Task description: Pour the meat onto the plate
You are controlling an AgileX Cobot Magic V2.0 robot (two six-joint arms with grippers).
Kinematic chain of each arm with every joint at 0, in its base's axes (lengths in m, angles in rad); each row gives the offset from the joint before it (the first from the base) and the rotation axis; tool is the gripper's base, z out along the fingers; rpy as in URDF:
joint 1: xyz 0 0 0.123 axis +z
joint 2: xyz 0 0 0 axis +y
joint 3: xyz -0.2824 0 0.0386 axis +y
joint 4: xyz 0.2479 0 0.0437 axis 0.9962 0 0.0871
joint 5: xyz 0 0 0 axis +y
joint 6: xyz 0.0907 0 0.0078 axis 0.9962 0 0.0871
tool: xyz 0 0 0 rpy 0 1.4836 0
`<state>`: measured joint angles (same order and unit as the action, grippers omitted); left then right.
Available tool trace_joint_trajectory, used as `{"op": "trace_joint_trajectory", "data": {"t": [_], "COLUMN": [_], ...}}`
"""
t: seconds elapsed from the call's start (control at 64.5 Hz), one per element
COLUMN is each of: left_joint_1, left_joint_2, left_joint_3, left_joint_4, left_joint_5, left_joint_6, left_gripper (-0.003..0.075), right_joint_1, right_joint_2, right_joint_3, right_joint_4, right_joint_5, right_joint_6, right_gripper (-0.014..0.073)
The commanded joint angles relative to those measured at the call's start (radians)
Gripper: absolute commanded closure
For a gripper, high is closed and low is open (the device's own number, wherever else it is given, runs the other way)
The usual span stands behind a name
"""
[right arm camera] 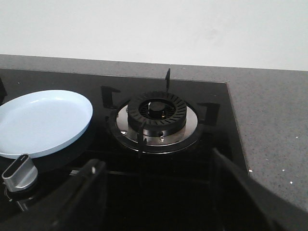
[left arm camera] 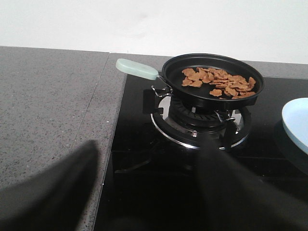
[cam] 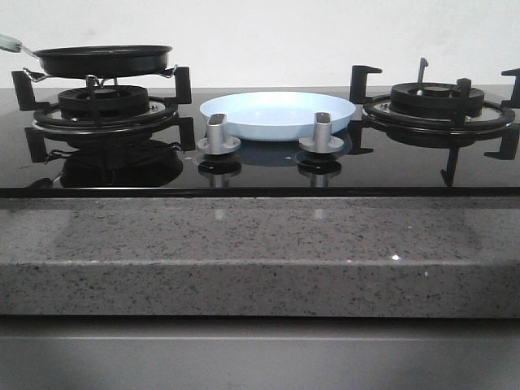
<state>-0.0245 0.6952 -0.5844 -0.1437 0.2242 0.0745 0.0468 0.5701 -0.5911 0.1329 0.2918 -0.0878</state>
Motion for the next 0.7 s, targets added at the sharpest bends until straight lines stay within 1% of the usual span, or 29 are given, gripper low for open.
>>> {"op": "trace_joint_trajectory", "data": {"t": [0.0,0.062,0.264,0.388,0.481,0.682], "left_joint_1": [-0.005,-0.005,-0.005,-0.005,-0.005,-0.005], "left_joint_2": [0.002,0.002,0.004,0.004,0.004,0.004], "left_joint_3": [-0.039,-0.037,-0.037,-0.037,-0.037,-0.037], "left_joint_4": [-0.011,-0.011,-0.011,-0.011,-0.011,-0.011], "left_joint_5": [-0.093,-0.093,-0.091,-0.091,-0.091,-0.091], "left_joint_6": [-0.008,-0.008,-0.008,-0.008,-0.008,-0.008], "left_gripper": [0.0024,0.0022,0.0084,0.0114,0.0136,0.0180], "right_joint_1": [-0.008,-0.008,-0.008,-0.002,0.016,0.084], "right_joint_2": [0.006,0.006,0.038,0.139,0.268,0.564], "right_joint_3": [-0.035,-0.035,-0.037,-0.087,-0.176,-0.450], "right_joint_4": [0.002,0.002,0.007,0.019,0.028,0.031], "right_joint_5": [-0.089,-0.090,-0.113,-0.037,0.048,0.223], "right_joint_6": [-0.004,-0.004,-0.004,-0.004,-0.004,-0.004], "right_gripper": [0.0022,0.0023,0.0025,0.0026,0.0026,0.0026]}}
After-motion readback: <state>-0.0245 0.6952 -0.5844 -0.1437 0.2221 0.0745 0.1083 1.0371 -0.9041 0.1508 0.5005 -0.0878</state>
